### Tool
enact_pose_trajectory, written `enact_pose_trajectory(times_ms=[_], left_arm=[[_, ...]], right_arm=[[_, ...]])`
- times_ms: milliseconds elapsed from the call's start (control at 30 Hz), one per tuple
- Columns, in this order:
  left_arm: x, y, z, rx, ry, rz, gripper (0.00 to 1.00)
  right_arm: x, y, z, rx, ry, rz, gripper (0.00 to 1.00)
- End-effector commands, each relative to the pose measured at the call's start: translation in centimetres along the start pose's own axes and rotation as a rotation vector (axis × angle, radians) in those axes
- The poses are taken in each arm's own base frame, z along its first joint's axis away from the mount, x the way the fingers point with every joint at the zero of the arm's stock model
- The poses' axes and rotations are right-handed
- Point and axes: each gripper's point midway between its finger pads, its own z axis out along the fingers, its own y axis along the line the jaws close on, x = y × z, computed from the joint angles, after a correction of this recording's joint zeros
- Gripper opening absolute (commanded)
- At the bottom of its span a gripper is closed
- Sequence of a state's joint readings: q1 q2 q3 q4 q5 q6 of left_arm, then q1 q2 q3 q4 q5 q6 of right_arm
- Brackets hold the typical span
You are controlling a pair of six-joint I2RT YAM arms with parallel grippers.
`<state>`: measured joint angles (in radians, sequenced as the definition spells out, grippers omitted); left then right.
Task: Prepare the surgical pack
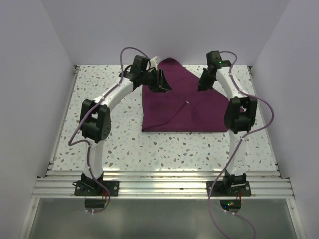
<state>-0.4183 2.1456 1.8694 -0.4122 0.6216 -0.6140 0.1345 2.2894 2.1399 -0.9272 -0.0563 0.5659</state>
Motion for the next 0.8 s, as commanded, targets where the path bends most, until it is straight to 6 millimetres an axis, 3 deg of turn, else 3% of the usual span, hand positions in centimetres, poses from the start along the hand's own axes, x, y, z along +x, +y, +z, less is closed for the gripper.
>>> enact_pose_trajectory(times_ms=[0,33,67,100,200,267,300,400,600,767], left_arm=[[-1.7,1.1,-4.5,-0.056,-0.067,0.109,0.46],[-1.5,2.1,-4.8,-0.085,-0.066,0.101,0.39],[-1.6,2.7,-5.3,-0.1,-0.071,0.105,0.37],[-1.9,4.2,-6.1,-0.133,-0.082,0.085,0.36],[-2.2,7.3,-7.4,-0.182,-0.095,0.028,0.36],[-2.1,8.9,-7.8,-0.2,-0.091,0.0,0.36],[-2.2,9.4,-8.1,-0.206,-0.095,-0.007,0.36],[-1.5,9.9,-7.7,-0.197,-0.071,-0.019,0.36],[-0.4,10.0,-6.7,-0.164,-0.046,-0.059,0.36],[0.1,10.0,-6.7,-0.158,-0.032,-0.07,0.35]], right_arm=[[1.3,-2.2,-5.7,0.067,-0.009,-0.078,0.0],[3.5,-3.4,-5.0,0.097,0.05,-0.079,0.0],[4.2,-3.3,-6.3,0.09,0.046,-0.086,0.0],[6.2,-4.4,-5.8,0.116,0.097,-0.095,0.0],[10.2,-4.6,-6.4,0.127,0.168,-0.164,0.0],[12.9,-3.7,-7.0,0.122,0.207,-0.23,0.0],[14.3,-4.4,-6.9,0.156,0.234,-0.25,0.0],[16.2,-5.7,-6.9,0.196,0.242,-0.265,0.0],[16.6,-6.0,-7.4,0.194,0.229,-0.266,0.0],[17.8,-6.4,-6.5,0.184,0.259,-0.261,0.0]])
